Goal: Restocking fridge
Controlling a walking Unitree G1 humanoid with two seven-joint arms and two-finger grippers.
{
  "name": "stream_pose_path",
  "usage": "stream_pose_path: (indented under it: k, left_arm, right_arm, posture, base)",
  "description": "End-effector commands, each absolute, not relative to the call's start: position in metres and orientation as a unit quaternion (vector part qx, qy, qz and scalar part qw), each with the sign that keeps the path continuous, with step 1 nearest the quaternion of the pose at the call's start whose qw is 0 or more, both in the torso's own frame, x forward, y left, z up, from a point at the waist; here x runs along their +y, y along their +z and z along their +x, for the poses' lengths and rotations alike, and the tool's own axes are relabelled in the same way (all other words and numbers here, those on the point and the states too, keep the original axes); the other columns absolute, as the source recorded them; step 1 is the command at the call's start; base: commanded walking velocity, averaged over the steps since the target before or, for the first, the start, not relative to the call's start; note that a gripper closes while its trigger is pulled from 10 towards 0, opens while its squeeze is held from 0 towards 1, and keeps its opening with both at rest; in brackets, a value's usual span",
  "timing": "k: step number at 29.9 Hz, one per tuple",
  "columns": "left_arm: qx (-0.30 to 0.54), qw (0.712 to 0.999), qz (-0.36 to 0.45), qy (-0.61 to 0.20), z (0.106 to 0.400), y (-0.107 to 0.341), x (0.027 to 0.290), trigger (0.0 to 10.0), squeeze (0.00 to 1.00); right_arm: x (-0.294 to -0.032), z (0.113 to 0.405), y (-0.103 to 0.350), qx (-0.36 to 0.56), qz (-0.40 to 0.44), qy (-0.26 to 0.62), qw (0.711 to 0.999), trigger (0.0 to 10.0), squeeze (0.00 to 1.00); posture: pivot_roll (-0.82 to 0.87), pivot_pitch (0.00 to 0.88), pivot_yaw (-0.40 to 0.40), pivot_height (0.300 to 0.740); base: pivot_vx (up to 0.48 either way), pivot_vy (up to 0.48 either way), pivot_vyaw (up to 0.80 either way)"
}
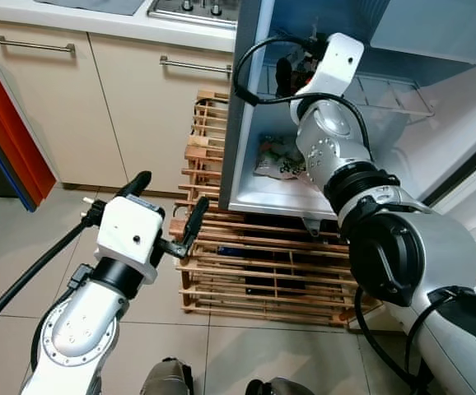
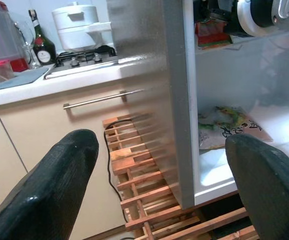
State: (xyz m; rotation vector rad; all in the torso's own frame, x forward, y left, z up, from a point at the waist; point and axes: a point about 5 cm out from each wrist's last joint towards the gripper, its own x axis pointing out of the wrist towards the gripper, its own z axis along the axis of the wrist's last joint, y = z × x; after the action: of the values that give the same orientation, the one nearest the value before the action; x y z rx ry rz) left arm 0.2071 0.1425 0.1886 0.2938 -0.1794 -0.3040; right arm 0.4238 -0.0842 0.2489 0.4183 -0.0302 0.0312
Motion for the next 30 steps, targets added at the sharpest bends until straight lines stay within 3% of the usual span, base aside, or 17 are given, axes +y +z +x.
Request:
stream_pose_path:
  k: [1,2,5,6,16,19,27,30]
  left_arm:
    - [-0.077,0.975,0.145,-0.152,0.209,0.184,0.138,10.0,0.0]
    - [-0.077,0.975,0.143,-0.152,0.21,0.183,0.137,10.0,0.0]
    - [-0.076,0.975,0.142,-0.152,0.21,0.183,0.137,10.0,0.0]
    - [-0.076,0.975,0.141,-0.151,0.211,0.183,0.136,10.0,0.0]
    - [-0.081,0.976,0.137,-0.15,0.22,0.181,0.131,10.0,0.0]
    - [-0.086,0.976,0.135,-0.15,0.226,0.18,0.129,10.0,0.0]
    - [-0.091,0.976,0.133,-0.147,0.231,0.178,0.127,10.0,0.0]
    - [-0.098,0.975,0.134,-0.146,0.235,0.178,0.127,10.0,0.0]
  right_arm:
    - [-0.09,0.426,0.257,-0.018,0.184,-0.002,0.983,10.0,1.0]
    - [-0.092,0.426,0.257,-0.02,0.168,-0.009,0.985,10.0,0.81]
    - [-0.094,0.426,0.256,-0.022,0.149,-0.017,0.988,10.0,0.81]
    - [-0.096,0.426,0.255,-0.024,0.14,-0.025,0.99,10.0,0.0]
    - [-0.095,0.423,0.253,-0.068,0.084,-0.031,0.994,10.0,0.0]
    - [-0.09,0.418,0.242,-0.087,0.032,-0.026,0.995,10.0,0.0]
    - [-0.079,0.409,0.213,-0.081,0.031,-0.02,0.996,10.0,0.0]
    - [-0.078,0.398,0.206,-0.133,0.025,-0.037,0.99,10.0,0.0]
  posture:
    - [0.31,0.127,-0.137,0.74]
    - [0.31,0.128,-0.138,0.74]
    - [0.3,0.125,-0.139,0.74]
    - [0.29,0.123,-0.142,0.74]
    - [0.23,0.104,-0.13,0.74]
    - [0.22,0.087,-0.135,0.74]
    - [0.2,0.065,-0.147,0.74]
    - [0.18,0.028,-0.162,0.74]
  base:
    - [0.0,0.0,0.0]
    - [0.0,0.0,0.0]
    - [0.0,0.0,0.0]
    - [0.0,0.0,0.0]
    - [0.0,0.0,0.0]
    - [0.0,0.0,0.0]
    - [0.0,0.0,0.0]
    - [0.0,0.0,0.0]
